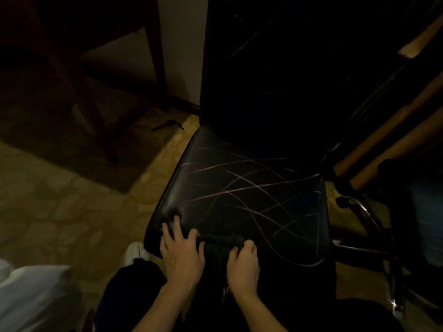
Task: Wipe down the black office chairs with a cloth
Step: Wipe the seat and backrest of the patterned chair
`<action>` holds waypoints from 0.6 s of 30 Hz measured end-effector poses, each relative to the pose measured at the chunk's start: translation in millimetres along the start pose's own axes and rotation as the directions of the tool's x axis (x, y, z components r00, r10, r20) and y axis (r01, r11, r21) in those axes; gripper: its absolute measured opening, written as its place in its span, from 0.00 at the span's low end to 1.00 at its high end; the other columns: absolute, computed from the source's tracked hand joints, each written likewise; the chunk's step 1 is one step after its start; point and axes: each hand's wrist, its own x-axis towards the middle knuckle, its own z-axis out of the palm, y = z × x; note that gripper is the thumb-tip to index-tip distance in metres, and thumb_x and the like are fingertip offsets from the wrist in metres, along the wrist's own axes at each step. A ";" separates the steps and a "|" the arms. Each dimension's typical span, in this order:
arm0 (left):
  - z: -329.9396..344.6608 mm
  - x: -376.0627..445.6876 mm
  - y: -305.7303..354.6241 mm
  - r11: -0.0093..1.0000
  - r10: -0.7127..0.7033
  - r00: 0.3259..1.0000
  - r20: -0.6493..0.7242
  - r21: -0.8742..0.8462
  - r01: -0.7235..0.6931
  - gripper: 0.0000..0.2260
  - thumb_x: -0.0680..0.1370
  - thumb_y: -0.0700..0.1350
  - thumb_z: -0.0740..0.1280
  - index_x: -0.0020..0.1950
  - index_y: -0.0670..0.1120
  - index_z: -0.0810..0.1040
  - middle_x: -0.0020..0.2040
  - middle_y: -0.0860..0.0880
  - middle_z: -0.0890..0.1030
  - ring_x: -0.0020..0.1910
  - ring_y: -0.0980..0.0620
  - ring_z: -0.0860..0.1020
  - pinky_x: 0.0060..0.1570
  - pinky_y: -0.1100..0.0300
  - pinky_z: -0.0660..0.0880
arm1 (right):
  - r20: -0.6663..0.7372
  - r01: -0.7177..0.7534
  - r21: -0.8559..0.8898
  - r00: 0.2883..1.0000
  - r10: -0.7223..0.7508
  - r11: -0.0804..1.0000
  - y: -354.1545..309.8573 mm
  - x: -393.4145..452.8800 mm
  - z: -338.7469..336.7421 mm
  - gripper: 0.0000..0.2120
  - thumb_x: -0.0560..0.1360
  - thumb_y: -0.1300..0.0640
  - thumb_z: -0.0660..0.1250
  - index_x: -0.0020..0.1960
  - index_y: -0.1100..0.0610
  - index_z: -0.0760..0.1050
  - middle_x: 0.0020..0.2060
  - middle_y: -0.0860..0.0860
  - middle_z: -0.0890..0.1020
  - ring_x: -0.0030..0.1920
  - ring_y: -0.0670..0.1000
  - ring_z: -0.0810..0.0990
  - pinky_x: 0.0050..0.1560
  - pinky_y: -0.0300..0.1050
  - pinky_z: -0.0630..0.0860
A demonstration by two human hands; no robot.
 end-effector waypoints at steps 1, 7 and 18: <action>-0.5 -3.0 4.2 1.000 -0.007 1.000 0.010 0.025 0.007 0.11 0.81 0.55 0.59 0.62 0.57 0.71 0.80 0.44 0.48 0.78 0.37 0.46 0.75 0.44 0.55 | -0.010 -0.009 -0.002 1.000 0.009 1.000 1.9 2.6 -0.7 0.04 0.81 0.53 0.57 0.54 0.52 0.67 0.53 0.50 0.75 0.48 0.47 0.78 0.47 0.42 0.76; 4.8 -24.4 26.8 0.993 -0.095 0.991 0.090 0.079 0.088 0.12 0.81 0.56 0.57 0.64 0.58 0.68 0.80 0.43 0.47 0.77 0.37 0.47 0.74 0.44 0.56 | 0.035 0.022 -0.005 0.999 -0.022 1.000 22.9 9.4 -13.9 0.02 0.81 0.53 0.59 0.51 0.50 0.67 0.52 0.48 0.74 0.46 0.45 0.76 0.46 0.41 0.74; 3.5 -27.2 18.8 0.973 -0.232 0.958 -0.166 -0.038 0.229 0.09 0.76 0.48 0.68 0.55 0.50 0.77 0.54 0.48 0.76 0.50 0.49 0.74 0.46 0.56 0.72 | 0.120 0.274 -0.123 0.958 -0.260 0.954 -6.4 7.2 -10.9 0.05 0.81 0.48 0.58 0.56 0.45 0.68 0.51 0.43 0.74 0.45 0.41 0.77 0.47 0.39 0.78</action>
